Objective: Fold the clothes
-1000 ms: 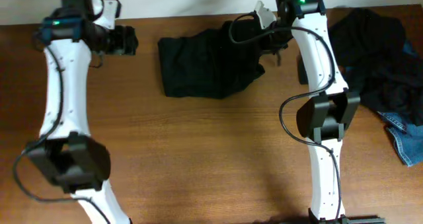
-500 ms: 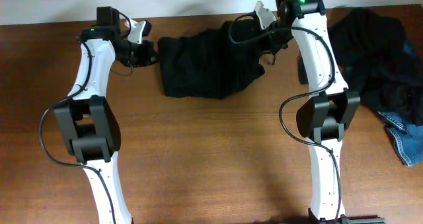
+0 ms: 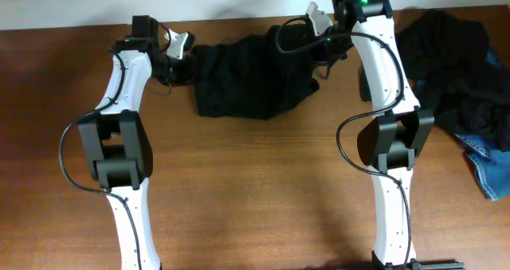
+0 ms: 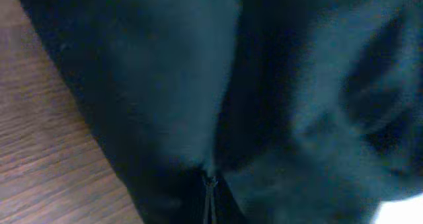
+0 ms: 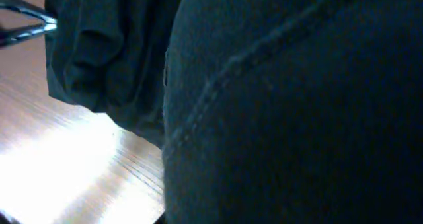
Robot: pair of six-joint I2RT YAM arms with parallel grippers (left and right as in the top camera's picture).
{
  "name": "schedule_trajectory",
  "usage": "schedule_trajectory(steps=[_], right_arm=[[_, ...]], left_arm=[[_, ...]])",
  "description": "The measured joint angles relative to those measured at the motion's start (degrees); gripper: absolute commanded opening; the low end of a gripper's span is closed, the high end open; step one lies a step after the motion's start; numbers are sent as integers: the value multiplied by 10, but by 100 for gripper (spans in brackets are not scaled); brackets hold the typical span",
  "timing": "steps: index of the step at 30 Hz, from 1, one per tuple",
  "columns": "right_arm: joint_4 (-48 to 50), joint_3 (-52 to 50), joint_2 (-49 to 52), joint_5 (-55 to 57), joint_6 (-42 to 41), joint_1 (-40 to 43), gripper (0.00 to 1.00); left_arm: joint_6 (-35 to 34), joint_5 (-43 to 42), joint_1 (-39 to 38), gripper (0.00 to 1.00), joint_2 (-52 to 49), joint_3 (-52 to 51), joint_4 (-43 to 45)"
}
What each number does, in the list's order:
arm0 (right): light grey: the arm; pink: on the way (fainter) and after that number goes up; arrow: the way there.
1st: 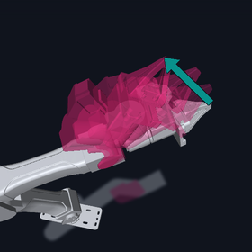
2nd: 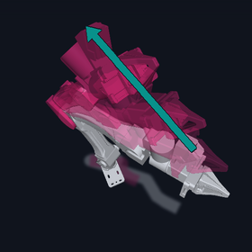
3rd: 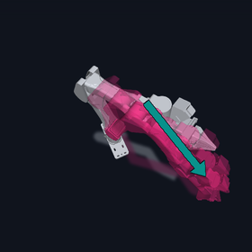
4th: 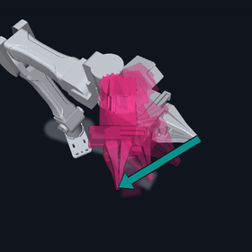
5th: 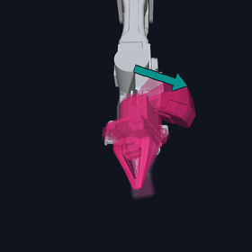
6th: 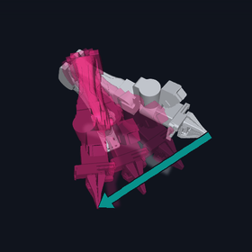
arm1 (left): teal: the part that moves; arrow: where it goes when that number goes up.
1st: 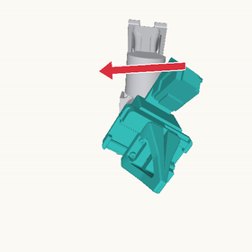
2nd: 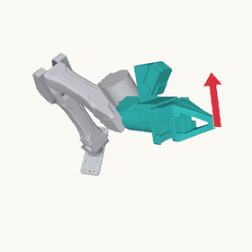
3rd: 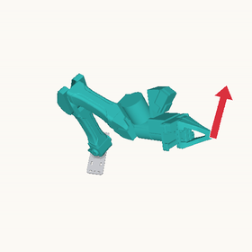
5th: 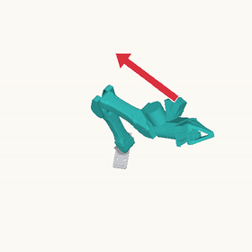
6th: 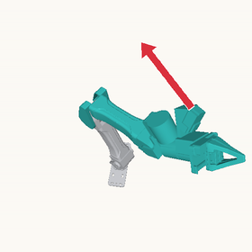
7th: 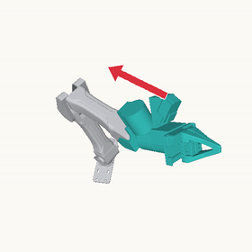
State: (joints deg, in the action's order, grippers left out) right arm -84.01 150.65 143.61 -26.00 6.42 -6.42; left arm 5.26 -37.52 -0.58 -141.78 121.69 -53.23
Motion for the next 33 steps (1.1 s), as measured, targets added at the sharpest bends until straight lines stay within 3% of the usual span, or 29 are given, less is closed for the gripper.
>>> schedule_trajectory(steps=[16, 22, 25, 33], right_arm=[[0, 20, -2, 4, 0, -32, 4], [57, 41, -7, 22, 4, -139, 4], [91, 41, -7, 97, 12, -218, 4], [141, 26, -6, 176, 13, -300, 4]], left_arm=[[-19, 52, -19, 1, -41, 6, 13], [-21, 54, -28, 1, -44, 9, 28], [-21, 57, -31, 0, -44, 9, 31], [-21, 56, -31, 1, -44, 9, 31]])
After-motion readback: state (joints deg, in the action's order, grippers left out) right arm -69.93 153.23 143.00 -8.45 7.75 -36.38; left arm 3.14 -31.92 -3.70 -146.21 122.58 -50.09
